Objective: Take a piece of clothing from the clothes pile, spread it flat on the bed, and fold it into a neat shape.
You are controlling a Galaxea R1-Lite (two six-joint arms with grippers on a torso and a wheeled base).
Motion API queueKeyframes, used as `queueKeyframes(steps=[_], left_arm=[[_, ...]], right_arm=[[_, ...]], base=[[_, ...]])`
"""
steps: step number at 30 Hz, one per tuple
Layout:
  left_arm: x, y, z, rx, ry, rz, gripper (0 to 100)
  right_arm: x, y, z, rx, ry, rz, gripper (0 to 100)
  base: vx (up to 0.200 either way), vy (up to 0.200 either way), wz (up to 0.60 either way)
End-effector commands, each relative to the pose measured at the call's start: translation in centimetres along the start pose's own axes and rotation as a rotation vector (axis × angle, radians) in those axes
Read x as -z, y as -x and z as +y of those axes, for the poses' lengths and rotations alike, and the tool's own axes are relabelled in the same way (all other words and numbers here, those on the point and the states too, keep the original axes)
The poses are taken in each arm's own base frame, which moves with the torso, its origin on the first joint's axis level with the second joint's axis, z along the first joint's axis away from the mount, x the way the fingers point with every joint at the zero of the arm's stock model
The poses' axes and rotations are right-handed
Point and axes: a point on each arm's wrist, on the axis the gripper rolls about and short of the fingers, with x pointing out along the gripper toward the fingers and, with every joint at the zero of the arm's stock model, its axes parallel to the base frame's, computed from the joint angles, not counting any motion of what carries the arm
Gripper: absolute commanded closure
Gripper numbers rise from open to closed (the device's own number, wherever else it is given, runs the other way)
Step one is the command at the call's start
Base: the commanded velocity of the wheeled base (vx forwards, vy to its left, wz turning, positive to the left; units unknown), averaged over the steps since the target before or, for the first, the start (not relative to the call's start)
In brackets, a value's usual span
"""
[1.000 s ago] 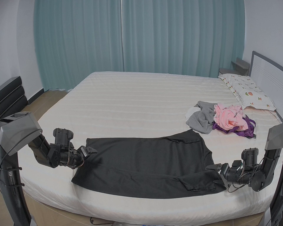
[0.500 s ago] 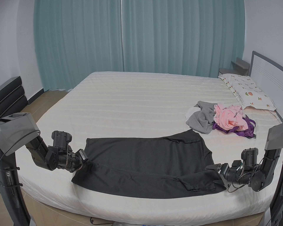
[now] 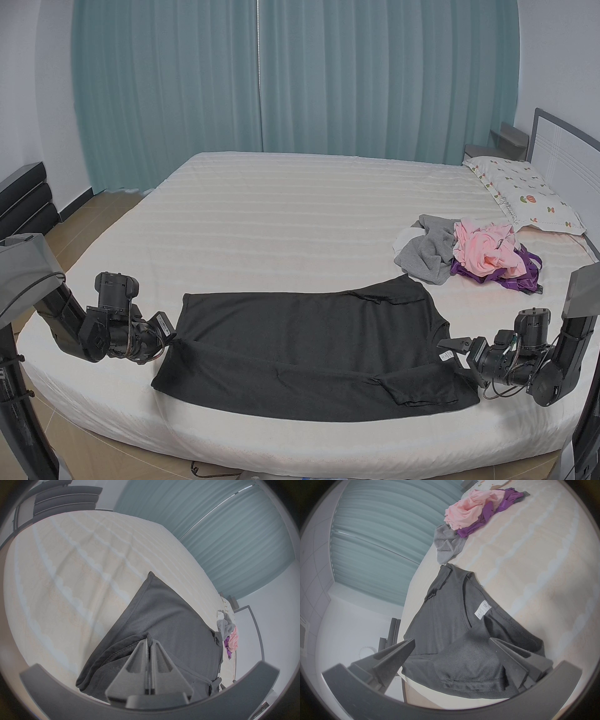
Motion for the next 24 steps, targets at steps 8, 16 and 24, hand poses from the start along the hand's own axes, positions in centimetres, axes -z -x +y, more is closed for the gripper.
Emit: queueKeyframes(steps=[8,16,24], left_arm=[[0.2,0.8,0.0,0.002,0.0,-0.003,100],[0.2,0.9,0.0,0.002,0.0,-0.003,100],[0.4,0.9,0.1,0.0,0.001,0.002,100]], right_arm=[[-0.7,-1.4,-0.3,-0.01,0.118,-0.006,0],[-0.9,-2.6,-1.1,-0.011,0.225,0.013,0],[-2.0,-3.2,-0.8,-0.031,0.249,-0.025,0]], base=[[0.0,0.0,0.0],[0.0,0.0,0.0],[0.0,0.0,0.0]])
